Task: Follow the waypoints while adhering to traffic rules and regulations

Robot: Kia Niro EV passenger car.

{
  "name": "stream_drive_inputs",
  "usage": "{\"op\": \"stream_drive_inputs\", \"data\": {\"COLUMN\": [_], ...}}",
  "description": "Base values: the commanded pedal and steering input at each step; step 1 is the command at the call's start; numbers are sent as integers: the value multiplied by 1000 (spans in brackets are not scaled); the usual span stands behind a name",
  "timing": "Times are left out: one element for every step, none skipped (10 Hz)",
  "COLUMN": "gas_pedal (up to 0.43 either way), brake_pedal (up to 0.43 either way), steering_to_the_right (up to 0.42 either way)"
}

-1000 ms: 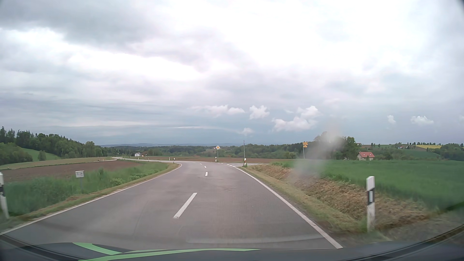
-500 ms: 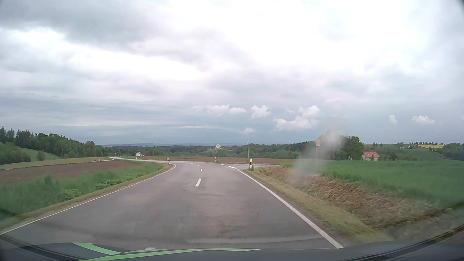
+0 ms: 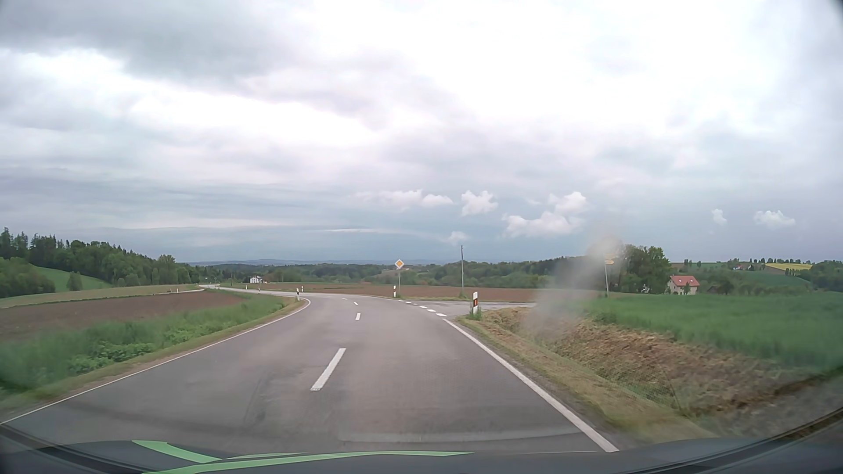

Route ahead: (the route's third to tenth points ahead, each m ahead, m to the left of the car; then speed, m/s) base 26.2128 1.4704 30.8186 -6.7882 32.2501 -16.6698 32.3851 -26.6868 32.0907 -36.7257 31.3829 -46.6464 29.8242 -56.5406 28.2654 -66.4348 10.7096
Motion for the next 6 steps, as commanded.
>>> {"op": "stream_drive_inputs", "data": {"gas_pedal": [0, 0, 0, 0, 0, 0], "brake_pedal": [293, 299, 305, 311, 311, 311], "steering_to_the_right": [-16, -16, -17, -17, -18, -18]}}
